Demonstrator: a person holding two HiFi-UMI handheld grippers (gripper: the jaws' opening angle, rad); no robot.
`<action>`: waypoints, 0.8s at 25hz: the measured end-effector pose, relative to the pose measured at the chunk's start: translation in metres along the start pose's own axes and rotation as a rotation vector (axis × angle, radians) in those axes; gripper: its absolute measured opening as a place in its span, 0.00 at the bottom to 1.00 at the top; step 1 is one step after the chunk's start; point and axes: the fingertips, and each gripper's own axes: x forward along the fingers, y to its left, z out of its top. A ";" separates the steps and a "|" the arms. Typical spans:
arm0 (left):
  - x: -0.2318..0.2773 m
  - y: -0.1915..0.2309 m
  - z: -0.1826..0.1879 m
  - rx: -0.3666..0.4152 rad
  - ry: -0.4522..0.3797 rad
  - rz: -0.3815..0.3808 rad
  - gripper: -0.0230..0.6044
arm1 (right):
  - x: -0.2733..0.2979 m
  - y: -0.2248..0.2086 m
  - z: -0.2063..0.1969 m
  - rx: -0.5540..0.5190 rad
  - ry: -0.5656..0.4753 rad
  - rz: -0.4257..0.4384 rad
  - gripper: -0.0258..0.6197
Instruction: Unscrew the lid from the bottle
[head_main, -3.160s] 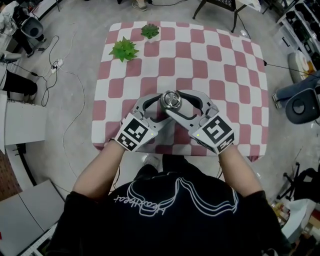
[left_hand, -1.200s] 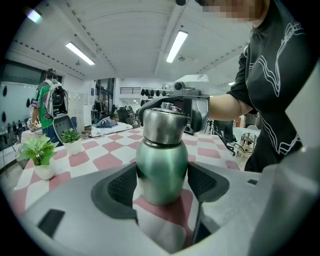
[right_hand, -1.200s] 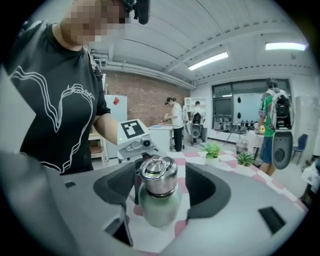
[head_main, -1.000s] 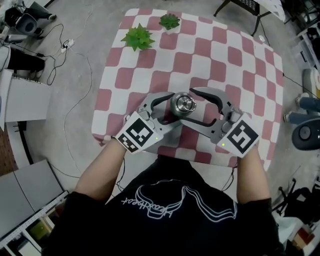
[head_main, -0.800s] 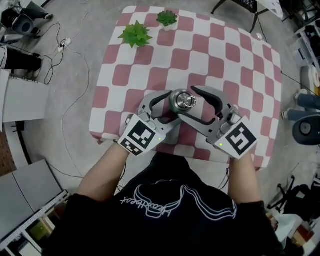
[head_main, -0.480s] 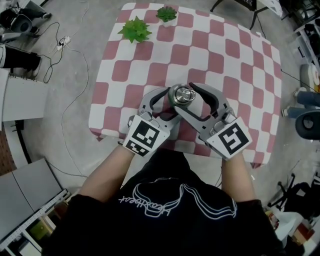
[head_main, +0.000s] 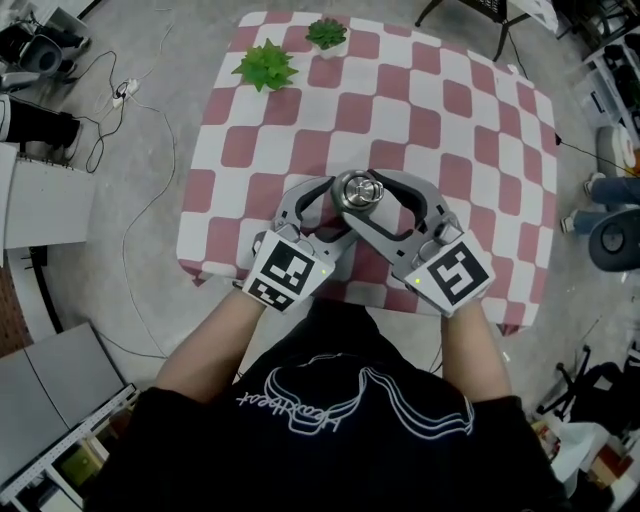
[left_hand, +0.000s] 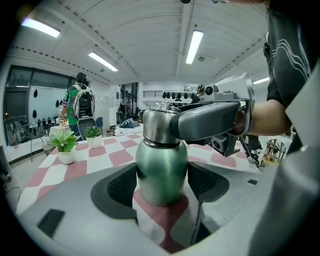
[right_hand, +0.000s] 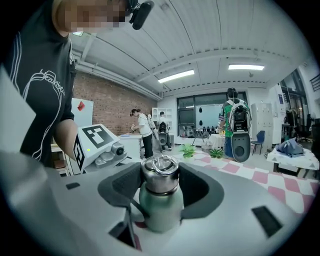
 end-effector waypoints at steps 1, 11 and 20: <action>0.000 -0.001 -0.001 0.007 0.002 -0.012 0.54 | 0.000 0.001 0.000 0.001 0.004 0.008 0.42; 0.002 -0.001 -0.001 0.096 0.053 -0.174 0.55 | 0.001 0.000 -0.002 -0.040 0.091 0.157 0.42; 0.003 0.001 -0.002 0.180 0.092 -0.331 0.55 | 0.003 0.001 -0.003 -0.092 0.164 0.313 0.42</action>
